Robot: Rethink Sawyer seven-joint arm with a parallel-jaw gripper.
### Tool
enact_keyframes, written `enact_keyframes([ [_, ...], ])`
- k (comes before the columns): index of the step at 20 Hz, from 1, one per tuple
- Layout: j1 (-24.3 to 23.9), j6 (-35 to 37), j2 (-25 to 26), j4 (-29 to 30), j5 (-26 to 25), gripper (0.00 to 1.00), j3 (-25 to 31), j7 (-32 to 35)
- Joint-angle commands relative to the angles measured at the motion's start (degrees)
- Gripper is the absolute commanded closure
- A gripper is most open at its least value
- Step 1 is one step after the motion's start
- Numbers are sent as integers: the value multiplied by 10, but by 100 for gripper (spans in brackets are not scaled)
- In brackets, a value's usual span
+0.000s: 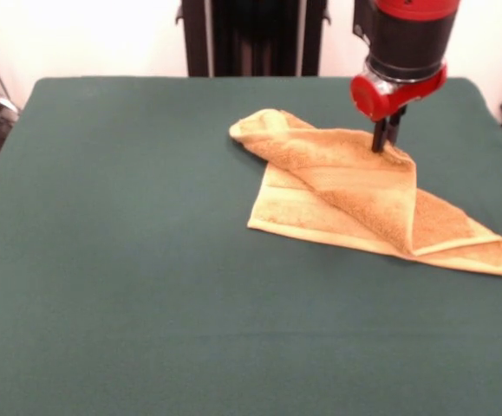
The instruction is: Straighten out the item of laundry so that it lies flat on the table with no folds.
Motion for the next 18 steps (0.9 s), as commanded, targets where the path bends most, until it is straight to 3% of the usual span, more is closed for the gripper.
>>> enact_keyframes([
  [1, 27, -42, 2, 55, 35, 100, -4, 132],
  [18, 56, -49, -23, 75, 52, 100, -22, 137],
])
